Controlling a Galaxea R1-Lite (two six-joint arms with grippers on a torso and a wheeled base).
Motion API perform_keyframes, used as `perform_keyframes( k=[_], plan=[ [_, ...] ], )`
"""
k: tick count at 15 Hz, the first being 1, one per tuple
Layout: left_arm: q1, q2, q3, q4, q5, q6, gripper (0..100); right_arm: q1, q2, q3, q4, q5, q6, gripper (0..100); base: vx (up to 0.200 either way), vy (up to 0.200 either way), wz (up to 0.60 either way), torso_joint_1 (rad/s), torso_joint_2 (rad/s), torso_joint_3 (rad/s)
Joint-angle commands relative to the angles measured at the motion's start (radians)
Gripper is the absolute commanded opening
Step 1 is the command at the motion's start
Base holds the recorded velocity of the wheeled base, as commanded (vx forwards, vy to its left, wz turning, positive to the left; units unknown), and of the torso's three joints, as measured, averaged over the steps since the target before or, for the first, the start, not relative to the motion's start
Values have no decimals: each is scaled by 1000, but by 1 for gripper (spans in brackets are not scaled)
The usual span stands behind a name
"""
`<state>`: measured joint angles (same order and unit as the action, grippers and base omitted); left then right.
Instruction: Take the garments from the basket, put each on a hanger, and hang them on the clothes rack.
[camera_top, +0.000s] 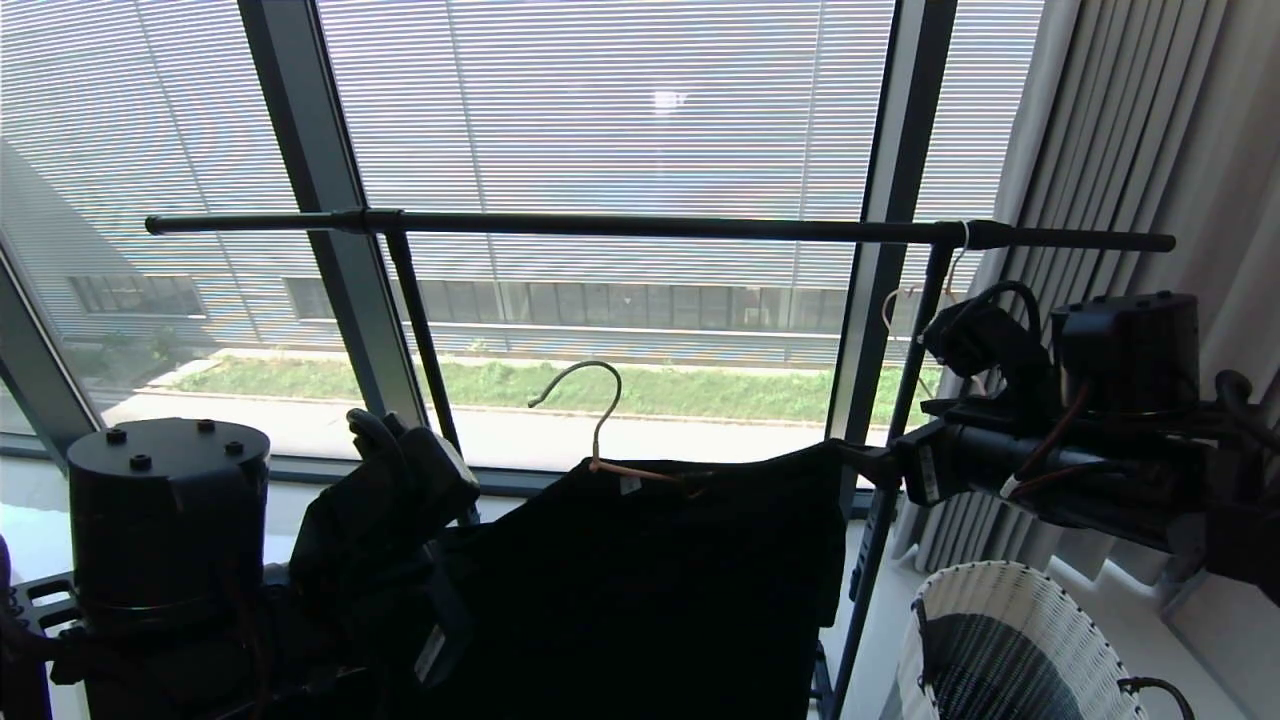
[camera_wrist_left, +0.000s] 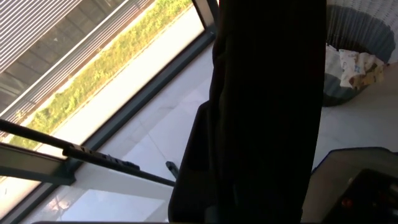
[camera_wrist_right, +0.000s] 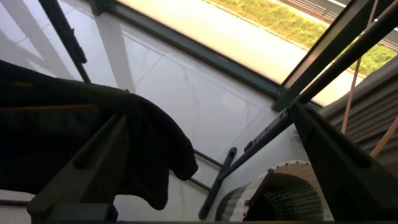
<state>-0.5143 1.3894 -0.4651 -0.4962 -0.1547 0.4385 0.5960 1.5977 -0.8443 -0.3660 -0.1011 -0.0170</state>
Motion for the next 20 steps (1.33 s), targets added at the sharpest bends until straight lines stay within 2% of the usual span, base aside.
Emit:
perform_keyframes(
  k=[1, 3, 6, 8, 11, 13, 14, 16, 18, 20],
  plan=[
    [0, 0, -6, -1, 0, -12, 0, -2, -81, -45, 73, 44, -8, 100, 0, 0, 0, 0, 0, 0],
    [-4, -18, -12, -1, -3, -49, 0, -8, -84, -64, 91, 57, -29, 100, 0, 0, 0, 0, 0, 0],
    [-4, -50, -12, -1, -6, -58, 0, -18, -100, -67, 137, 75, -52, 100, 0, 0, 0, 0, 0, 0],
    [-13, -75, -15, -1, -9, -58, 0, -16, -131, -85, 200, 121, -81, 100, 0, 0, 0, 0, 0, 0],
    [-59, -101, -17, -2, -51, -47, 0, -16, -216, -116, 386, 277, -169, 100, 0, 0, 0, 0, 0, 0],
    [-66, -102, -21, -2, -114, -27, 0, -16, -240, -134, 490, 337, -244, 100, 0, 0, 0, 0, 0, 0],
    [-66, -99, -12, -2, -123, 11, 0, -12, -243, -150, 552, 389, -319, 100, 0, 0, 0, 0, 0, 0],
    [-72, -105, -7, -2, -128, 34, 0, 39, -231, -208, 631, 426, -370, 100, 0, 0, 0, 0, 0, 0],
    [-113, -124, -6, -2, -132, 35, 0, 136, -196, -276, 693, 428, -371, 100, 0, 0, 0, 0, 0, 0],
    [-175, -139, -7, -2, -132, 37, 0, 203, -137, -317, 697, 429, -371, 100, 0, 0, 0, 0, 0, 0]
  ],
)
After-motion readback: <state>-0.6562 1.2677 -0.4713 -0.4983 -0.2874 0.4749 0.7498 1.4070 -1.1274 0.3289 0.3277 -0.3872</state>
